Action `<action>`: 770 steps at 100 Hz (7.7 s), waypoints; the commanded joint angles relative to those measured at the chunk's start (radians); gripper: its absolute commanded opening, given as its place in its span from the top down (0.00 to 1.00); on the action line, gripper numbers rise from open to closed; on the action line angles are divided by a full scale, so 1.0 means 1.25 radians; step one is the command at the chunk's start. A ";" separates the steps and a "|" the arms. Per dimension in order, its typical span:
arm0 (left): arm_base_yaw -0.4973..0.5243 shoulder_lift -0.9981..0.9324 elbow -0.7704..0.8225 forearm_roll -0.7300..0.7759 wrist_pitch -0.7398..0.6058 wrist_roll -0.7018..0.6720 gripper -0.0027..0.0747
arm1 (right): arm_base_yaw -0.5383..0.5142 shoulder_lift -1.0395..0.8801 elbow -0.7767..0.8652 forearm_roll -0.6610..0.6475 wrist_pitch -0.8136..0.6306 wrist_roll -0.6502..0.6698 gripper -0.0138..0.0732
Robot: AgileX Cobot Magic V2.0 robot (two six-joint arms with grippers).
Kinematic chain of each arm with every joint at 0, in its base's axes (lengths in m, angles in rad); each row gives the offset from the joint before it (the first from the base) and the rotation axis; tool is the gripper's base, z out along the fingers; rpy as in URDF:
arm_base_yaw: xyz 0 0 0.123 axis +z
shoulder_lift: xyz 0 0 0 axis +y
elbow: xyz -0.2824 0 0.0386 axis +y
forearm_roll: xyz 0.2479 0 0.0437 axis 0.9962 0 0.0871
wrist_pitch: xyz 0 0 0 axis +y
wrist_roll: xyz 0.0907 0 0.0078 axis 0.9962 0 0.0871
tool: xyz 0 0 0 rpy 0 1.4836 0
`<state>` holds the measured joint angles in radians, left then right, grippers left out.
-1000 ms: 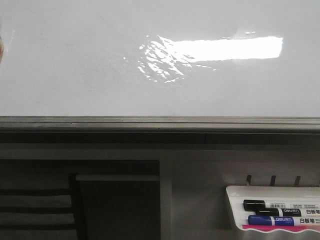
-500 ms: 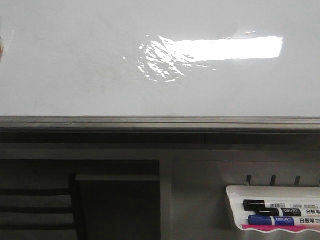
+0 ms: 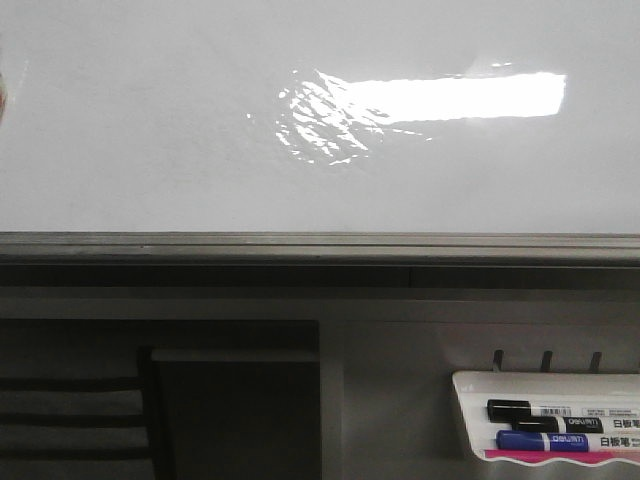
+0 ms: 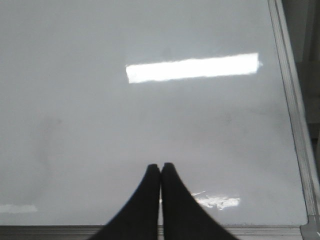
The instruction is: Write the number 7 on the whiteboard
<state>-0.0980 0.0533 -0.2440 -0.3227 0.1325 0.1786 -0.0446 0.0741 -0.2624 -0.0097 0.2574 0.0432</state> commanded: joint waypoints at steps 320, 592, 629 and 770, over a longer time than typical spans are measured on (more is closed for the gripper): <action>0.001 0.878 -0.346 0.121 -0.037 -0.009 0.23 | -0.005 0.371 -0.316 -0.037 0.160 -0.021 0.15; -0.496 0.970 -0.613 -0.103 0.570 0.607 0.99 | 0.492 0.941 -0.633 0.600 0.418 -0.951 0.22; -0.496 0.970 -0.613 -0.099 0.516 0.607 0.99 | 0.505 0.976 -0.633 0.649 0.409 -0.997 0.40; -0.496 0.970 -0.613 -0.098 0.504 0.608 0.99 | 0.505 1.007 -0.624 0.709 0.413 -1.069 0.76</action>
<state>-0.7100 1.2853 -0.9755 -0.4084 0.8006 0.9487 0.5861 1.3606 -1.0164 0.8251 0.7785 -1.2856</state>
